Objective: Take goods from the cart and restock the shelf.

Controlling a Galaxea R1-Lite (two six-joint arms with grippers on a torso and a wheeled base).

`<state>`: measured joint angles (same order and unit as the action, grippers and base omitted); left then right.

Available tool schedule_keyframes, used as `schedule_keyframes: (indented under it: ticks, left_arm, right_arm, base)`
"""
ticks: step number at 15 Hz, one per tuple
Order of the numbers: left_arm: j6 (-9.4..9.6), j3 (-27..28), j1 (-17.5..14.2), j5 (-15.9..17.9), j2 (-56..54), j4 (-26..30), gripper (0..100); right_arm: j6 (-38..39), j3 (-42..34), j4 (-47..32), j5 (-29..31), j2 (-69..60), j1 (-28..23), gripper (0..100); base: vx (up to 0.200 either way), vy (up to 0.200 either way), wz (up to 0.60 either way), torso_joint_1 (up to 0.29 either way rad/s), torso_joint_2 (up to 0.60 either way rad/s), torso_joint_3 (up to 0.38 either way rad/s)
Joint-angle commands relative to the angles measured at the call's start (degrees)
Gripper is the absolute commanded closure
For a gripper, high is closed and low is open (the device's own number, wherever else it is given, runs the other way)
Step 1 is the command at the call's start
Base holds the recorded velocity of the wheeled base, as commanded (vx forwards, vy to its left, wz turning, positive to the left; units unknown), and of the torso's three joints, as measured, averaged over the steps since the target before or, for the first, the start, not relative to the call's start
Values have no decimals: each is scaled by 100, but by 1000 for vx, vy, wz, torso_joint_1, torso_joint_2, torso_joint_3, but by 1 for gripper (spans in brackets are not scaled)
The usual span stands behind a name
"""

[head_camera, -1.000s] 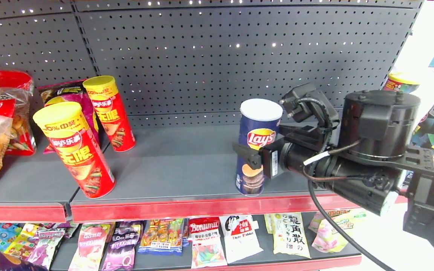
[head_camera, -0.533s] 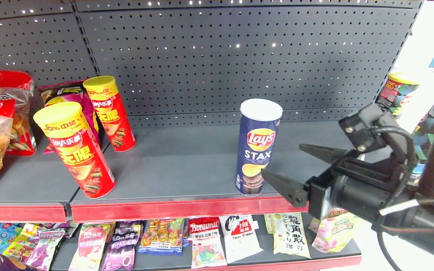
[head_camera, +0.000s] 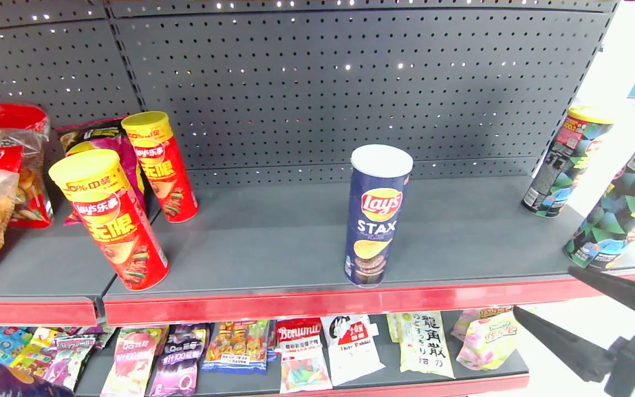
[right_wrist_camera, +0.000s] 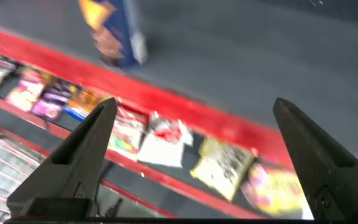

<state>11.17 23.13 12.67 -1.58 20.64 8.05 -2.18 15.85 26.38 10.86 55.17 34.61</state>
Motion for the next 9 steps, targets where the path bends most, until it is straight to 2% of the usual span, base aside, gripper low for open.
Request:
schedule_keyframes:
  ticks: [1, 3, 4, 6, 9]
  left_arm:
    - [0, 271, -1, 0, 186, 13, 100]
    - [0, 421, -1, -70, 274, 22, 100]
    - [0, 518, -1, -88, 371, 30, 100]
    - [17, 561, -1, -17, 555, 30, 100]
    - [8, 588, 17, 115, 678, 4, 100]
  right_arm:
    - [-28, -135, -2014, -594, -2186, -1220, 0]
    - [-45, 6, -3754, -418, -3698, -1650, 0]
    - [-45, 138, -4545, -40, -4419, -2028, 0]
    - [16, 94, -4941, 179, -4981, -2406, 0]
    - [236, -249, -4888, 452, -4964, -2406, 0]
  base:
    - [0, 0, 0, 0, 0, 0]
    - [0, 0, 0, 0, 0, 0]
    - [0, 0, 0, 0, 0, 0]
    - [0, 0, 0, 0, 0, 0]
    - [0, 0, 0, 0, 0, 0]
